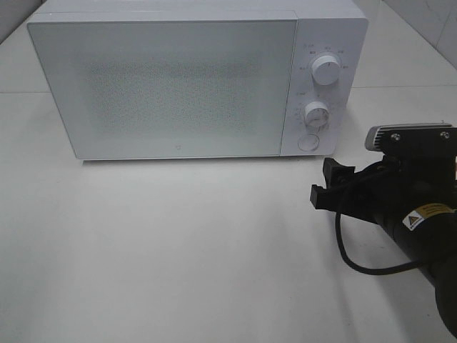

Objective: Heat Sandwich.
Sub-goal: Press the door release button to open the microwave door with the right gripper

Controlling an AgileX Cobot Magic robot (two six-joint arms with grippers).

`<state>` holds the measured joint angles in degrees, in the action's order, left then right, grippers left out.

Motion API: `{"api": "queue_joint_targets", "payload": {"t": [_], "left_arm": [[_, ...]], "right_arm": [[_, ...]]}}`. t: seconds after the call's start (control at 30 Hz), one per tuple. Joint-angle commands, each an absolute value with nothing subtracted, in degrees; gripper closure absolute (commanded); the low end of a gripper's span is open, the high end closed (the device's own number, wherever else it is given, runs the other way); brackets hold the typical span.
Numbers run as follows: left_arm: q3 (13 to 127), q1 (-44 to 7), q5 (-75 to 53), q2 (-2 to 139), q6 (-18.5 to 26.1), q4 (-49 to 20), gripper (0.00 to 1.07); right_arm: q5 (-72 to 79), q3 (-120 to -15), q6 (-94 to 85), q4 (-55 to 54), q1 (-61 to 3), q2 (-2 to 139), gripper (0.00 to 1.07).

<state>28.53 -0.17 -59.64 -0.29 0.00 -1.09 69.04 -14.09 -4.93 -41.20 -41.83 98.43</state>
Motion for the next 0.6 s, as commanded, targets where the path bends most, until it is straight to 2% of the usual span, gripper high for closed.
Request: {"api": "queue_joint_targets", "payload": {"t": [0.03,0.6], "left_arm": [[28.4,-0.1,-59.3,-1.5,0.0,-1.1,0.07],[28.4,-0.1,-59.3,-1.5,0.0,-1.1,0.07]], "right_arm": [[76.2,-14.1,3.6,-41.3,-42.1,98.5,0.32],[72.5,-14.1,61.9,-41.0,-42.1,98.5,0.33]]}}
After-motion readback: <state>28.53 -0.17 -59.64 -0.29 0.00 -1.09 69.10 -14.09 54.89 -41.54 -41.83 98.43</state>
